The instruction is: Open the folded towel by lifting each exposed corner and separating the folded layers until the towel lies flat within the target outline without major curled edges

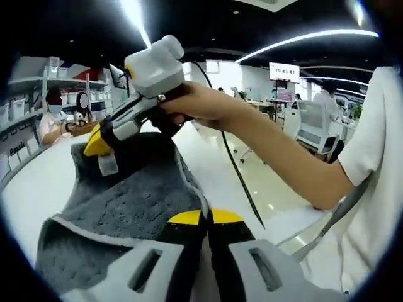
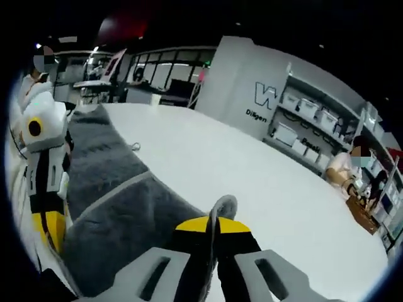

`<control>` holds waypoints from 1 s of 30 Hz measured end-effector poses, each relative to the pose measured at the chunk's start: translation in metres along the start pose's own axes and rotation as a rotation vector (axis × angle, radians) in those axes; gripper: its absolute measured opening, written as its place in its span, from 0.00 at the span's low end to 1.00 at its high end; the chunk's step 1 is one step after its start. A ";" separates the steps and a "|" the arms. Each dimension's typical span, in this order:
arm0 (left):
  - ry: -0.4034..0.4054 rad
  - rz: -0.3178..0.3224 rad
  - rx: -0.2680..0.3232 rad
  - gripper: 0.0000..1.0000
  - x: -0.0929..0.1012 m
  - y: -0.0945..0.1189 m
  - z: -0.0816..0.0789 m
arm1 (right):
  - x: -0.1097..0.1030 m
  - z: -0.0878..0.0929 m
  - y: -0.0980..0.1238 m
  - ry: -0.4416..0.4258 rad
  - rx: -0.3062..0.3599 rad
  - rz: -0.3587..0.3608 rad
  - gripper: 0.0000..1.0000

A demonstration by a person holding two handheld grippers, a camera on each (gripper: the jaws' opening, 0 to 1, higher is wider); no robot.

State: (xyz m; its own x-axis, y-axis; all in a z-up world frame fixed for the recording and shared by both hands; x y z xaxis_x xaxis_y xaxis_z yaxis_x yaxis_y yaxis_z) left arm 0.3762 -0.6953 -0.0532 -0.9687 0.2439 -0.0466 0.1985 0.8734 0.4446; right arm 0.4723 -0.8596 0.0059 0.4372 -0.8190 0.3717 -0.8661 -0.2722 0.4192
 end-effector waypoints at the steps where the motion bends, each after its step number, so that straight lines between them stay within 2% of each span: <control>1: -0.009 -0.005 -0.014 0.03 0.004 -0.003 0.000 | 0.003 0.000 0.001 0.009 -0.001 0.021 0.00; 4: -0.015 0.029 -0.002 0.03 0.015 -0.009 -0.001 | 0.009 -0.005 0.006 0.042 0.038 0.059 0.00; 6: 0.032 0.057 0.020 0.03 0.021 -0.014 -0.004 | 0.007 -0.008 0.008 0.050 0.076 0.037 0.00; 8: 0.096 0.090 0.029 0.03 0.027 -0.021 -0.005 | 0.008 -0.011 0.009 0.084 0.087 0.056 0.00; 9: 0.083 0.083 0.007 0.03 0.026 -0.024 -0.005 | 0.010 -0.012 0.010 0.090 0.086 0.069 0.00; 10: 0.060 0.077 0.010 0.03 0.026 -0.027 -0.008 | 0.011 -0.013 0.011 0.091 0.098 0.076 0.00; 11: 0.042 0.062 -0.001 0.03 0.022 -0.031 -0.010 | 0.014 -0.018 0.013 0.092 0.138 0.091 0.00; 14: 0.088 0.049 -0.021 0.03 0.013 -0.040 -0.016 | 0.017 -0.025 0.019 0.082 0.193 0.113 0.00; 17: 0.102 0.042 -0.021 0.03 0.005 -0.053 -0.022 | 0.015 -0.041 0.027 0.095 0.303 0.107 0.00; 20: 0.136 0.072 -0.002 0.03 -0.002 -0.064 -0.026 | 0.016 -0.052 0.034 0.107 0.376 0.109 0.00; 22: 0.158 0.063 -0.003 0.03 -0.010 -0.071 -0.029 | 0.017 -0.054 0.036 0.061 0.374 0.104 0.00; 24: 0.136 0.057 -0.009 0.03 -0.013 -0.076 -0.032 | 0.019 -0.055 0.037 0.087 0.380 0.128 0.00; 26: 0.144 0.047 -0.002 0.03 -0.017 -0.079 -0.033 | 0.020 -0.054 0.035 0.058 0.385 0.125 0.00; 28: 0.144 0.046 0.009 0.03 -0.021 -0.081 -0.033 | 0.021 -0.057 0.033 0.027 0.421 0.111 0.00; 30: 0.159 0.039 0.015 0.02 -0.026 -0.082 -0.033 | 0.024 -0.061 0.028 0.044 0.435 0.097 0.00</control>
State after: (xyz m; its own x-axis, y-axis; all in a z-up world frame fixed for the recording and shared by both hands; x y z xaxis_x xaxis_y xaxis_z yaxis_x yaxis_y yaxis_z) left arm 0.3805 -0.7868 -0.0587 -0.9714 0.2091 0.1127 0.2374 0.8711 0.4300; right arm 0.4728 -0.8560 0.0769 0.3510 -0.8312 0.4311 -0.9206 -0.3905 -0.0035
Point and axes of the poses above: the point that each gripper's makers call its tool centre point, and the gripper's own axes: y roughly backward along the fingers, x roughly to its right, z roughly out of its underside, the point moved 7 cm from there along y, roughly backward along the fingers, and after that the axes turned 3 degrees about -x, right-handed, at the moved point
